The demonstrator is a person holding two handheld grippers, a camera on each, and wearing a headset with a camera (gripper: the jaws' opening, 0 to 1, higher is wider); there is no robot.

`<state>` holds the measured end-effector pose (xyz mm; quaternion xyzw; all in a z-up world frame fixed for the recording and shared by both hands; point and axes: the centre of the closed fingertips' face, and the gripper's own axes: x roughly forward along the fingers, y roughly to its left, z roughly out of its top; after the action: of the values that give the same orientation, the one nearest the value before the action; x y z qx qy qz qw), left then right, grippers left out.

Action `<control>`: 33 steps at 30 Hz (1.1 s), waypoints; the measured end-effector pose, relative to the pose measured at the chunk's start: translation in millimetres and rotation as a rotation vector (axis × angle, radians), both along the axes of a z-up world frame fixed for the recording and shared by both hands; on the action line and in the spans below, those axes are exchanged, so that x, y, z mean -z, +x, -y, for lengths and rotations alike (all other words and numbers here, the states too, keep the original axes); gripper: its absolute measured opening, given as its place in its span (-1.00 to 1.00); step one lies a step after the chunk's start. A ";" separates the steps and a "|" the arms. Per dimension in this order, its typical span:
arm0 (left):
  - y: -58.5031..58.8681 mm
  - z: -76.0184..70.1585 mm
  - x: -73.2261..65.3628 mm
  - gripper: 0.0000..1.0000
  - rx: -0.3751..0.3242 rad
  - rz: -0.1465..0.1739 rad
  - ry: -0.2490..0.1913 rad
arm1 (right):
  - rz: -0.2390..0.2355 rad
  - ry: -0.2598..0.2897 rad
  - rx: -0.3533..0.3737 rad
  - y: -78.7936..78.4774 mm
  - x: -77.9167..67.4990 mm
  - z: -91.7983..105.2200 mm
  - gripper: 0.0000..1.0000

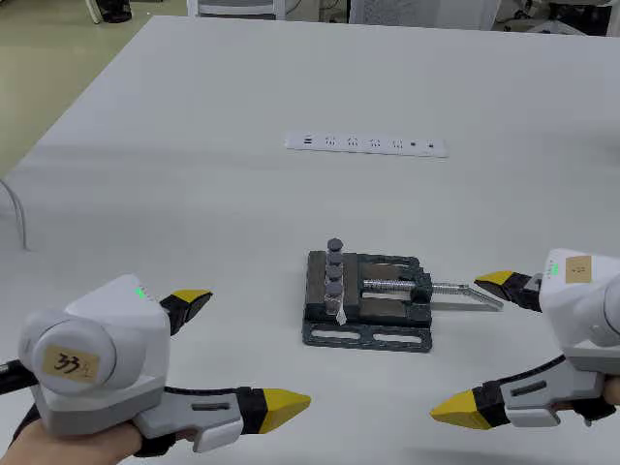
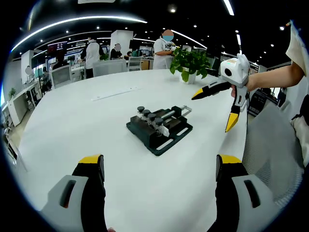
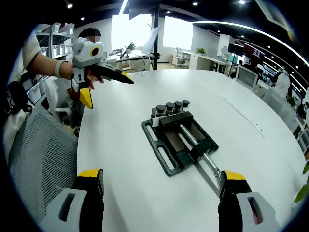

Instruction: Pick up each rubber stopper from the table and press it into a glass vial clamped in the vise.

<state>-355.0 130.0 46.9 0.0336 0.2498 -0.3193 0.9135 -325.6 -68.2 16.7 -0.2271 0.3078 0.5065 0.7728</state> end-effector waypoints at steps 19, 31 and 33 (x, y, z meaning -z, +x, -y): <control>-5.0 -7.1 3.5 0.96 -0.020 -0.014 0.004 | -0.023 0.048 0.137 -15.4 3.9 32.6 0.99; -8.2 -6.8 4.6 0.98 -0.036 -0.027 -0.004 | -0.016 0.060 0.147 -12.5 0.1 33.0 0.99; -8.2 -6.7 4.5 0.98 -0.039 -0.028 -0.007 | -0.018 0.063 0.146 -12.8 1.2 32.9 0.99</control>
<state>-363.2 136.7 42.3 0.0209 0.2621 -0.3025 0.9162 -338.4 -101.1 15.5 -0.1751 0.3143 0.4600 0.8117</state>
